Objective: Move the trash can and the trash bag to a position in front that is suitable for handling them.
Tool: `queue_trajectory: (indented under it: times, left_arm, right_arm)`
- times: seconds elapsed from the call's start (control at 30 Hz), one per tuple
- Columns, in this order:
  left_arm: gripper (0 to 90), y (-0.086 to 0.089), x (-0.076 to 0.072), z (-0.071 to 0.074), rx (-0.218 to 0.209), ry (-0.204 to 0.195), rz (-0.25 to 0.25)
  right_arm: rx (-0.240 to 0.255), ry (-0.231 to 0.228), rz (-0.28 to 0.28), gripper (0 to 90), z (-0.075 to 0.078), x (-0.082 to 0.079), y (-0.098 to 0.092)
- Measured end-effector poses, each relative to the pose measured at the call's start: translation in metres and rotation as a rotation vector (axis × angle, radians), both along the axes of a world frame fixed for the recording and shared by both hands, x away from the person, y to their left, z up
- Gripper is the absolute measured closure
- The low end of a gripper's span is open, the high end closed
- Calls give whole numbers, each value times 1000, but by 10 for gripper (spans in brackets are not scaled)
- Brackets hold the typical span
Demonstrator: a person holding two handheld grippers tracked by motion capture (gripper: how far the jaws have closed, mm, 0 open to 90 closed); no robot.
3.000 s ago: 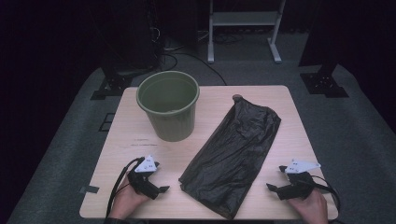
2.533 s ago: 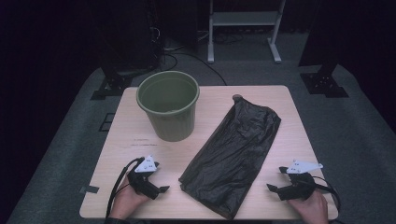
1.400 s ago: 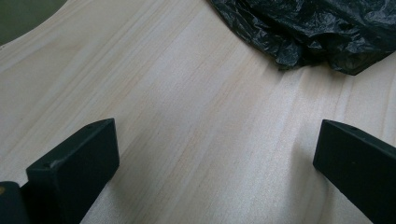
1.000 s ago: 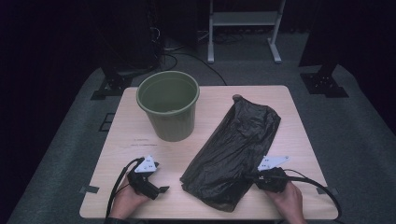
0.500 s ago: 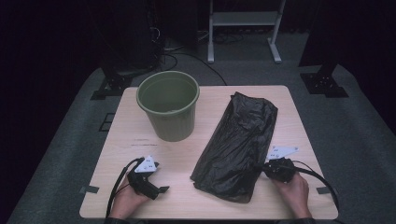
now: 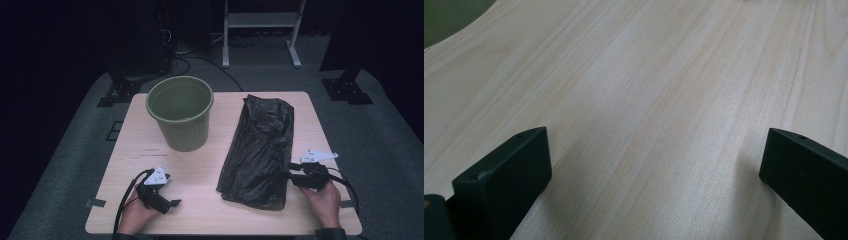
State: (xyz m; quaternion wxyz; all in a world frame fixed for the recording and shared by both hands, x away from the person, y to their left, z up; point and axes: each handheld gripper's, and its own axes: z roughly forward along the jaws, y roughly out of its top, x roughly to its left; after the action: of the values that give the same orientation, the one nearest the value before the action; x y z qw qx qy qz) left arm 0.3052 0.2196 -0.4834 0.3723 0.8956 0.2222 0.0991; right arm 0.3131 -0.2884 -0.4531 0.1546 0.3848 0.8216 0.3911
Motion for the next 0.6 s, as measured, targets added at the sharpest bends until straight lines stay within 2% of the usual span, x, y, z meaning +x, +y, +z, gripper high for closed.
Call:
queue_trajectory:
  times: [0.03,0.07,0.1,0.2,0.27,0.33,0.47,0.6]
  left_arm:
    - [0,0,0,0,0,0,0]
    - [0,0,0,0,0,0,1]
    - [0,0,0,0,0,0,1]
    - [0,0,0,0,-1,0,1]
    - [0,0,0,0,-1,0,1]
    - [0,0,0,0,-1,0,3]
    - [0,0,-1,0,-1,0,4]
    - [0,0,-1,0,-1,-1,4]
  right_arm:
    - [0,0,0,548,0,0,0]
    - [10,1,12,521,3,-9,2]
    - [10,1,12,521,3,-9,2]
    - [19,15,43,467,5,-26,8]
    - [15,14,44,453,6,-29,10]
    - [31,24,67,436,5,-38,16]
    - [-20,44,69,424,-3,-46,23]
    - [-29,67,74,407,-13,-51,25]
